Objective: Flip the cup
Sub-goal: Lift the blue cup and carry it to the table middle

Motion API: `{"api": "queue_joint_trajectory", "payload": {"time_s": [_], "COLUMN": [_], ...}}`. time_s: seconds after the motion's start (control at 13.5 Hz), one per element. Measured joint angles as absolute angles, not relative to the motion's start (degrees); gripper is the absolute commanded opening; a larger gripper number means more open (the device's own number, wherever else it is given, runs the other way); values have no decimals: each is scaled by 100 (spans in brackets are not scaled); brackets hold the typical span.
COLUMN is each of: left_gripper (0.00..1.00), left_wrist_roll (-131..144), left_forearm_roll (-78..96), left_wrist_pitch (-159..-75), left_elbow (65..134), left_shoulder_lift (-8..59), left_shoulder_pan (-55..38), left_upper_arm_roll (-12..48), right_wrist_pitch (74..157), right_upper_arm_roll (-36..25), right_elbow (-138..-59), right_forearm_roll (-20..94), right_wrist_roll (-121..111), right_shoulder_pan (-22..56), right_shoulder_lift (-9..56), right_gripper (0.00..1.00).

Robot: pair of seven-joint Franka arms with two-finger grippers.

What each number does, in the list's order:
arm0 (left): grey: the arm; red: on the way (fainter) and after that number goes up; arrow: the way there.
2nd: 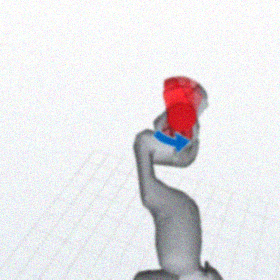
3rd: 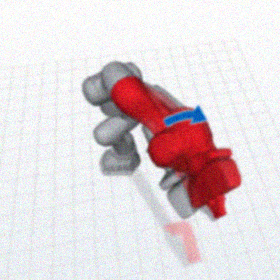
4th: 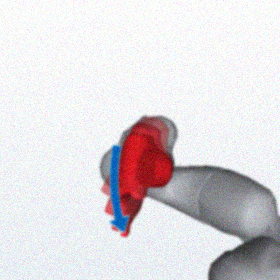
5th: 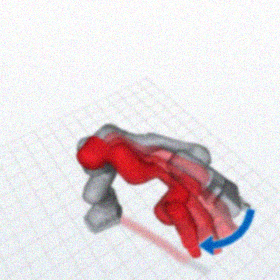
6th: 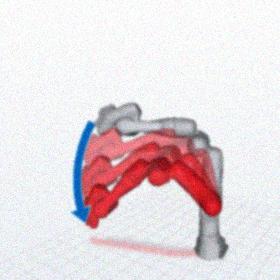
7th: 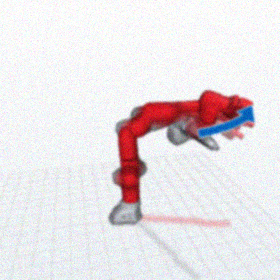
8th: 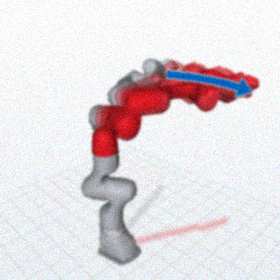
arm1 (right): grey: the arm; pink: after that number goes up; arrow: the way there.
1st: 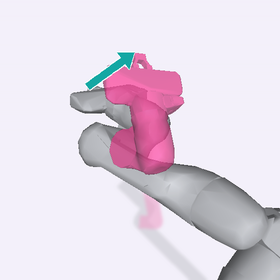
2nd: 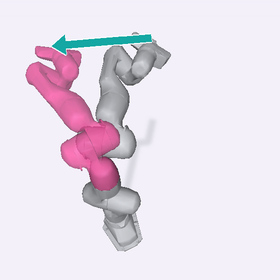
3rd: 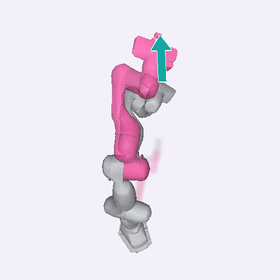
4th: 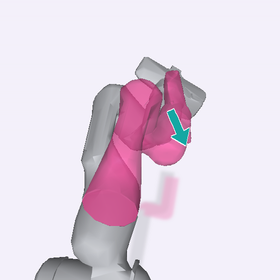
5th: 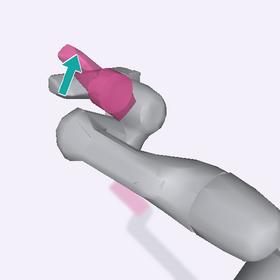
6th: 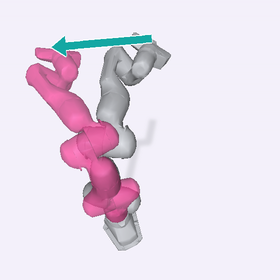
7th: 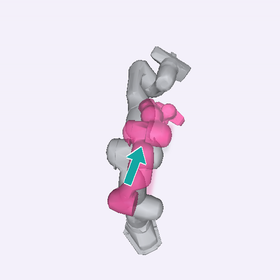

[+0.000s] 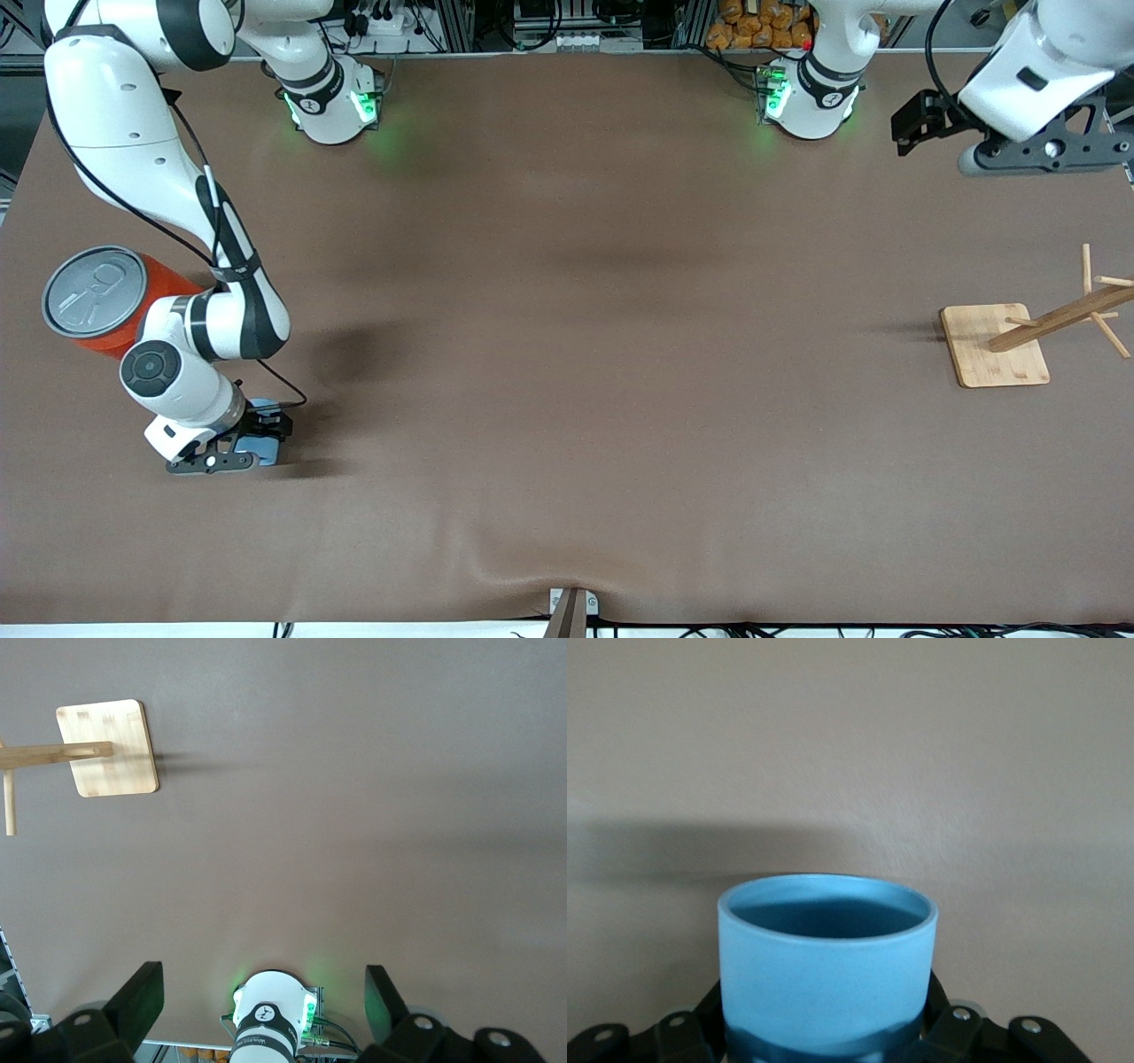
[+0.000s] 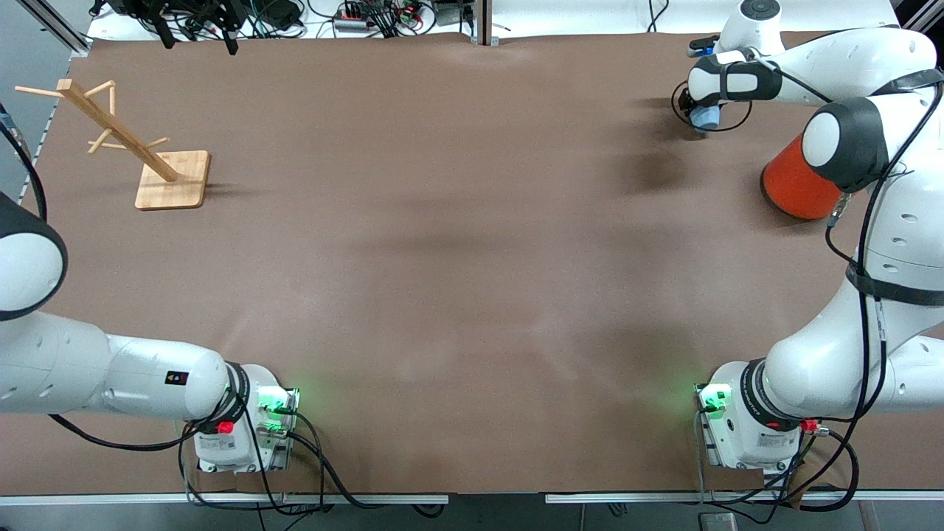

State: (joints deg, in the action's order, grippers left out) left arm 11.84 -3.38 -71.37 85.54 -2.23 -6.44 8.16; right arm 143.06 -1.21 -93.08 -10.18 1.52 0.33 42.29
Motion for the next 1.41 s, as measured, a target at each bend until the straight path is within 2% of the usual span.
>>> {"api": "queue_joint_trajectory", "payload": {"time_s": [0.59,0.89,1.19,1.41], "left_gripper": [100,100,100,100], "left_wrist_roll": [1239,1265,1247,1247], "left_forearm_roll": [-339,-353,-352,-351], "left_wrist_pitch": [-7230,-7652,-8399,-8898], "left_elbow": [8550,8567,8741,9093], "left_shoulder_lift": [-69,-64,-69,-54], "left_shoulder_pan": [-596,-444,-70,52], "left_upper_arm_roll": [836,796,783,783], "right_wrist_pitch": [14230,14239,14264,14605], "right_upper_arm_roll": [92,608,706,704], "right_elbow": [-8963,-8897,-8900,-8911], "right_forearm_roll": [-1039,-1044,-1261,-1788], "right_wrist_roll": [-953,-1404,-1417,-1417], "right_shoulder_pan": [1091,1399,2640,3373], "right_shoulder_lift": [3751,3745,3772,3892], "right_gripper": [62,62,62,62]}}
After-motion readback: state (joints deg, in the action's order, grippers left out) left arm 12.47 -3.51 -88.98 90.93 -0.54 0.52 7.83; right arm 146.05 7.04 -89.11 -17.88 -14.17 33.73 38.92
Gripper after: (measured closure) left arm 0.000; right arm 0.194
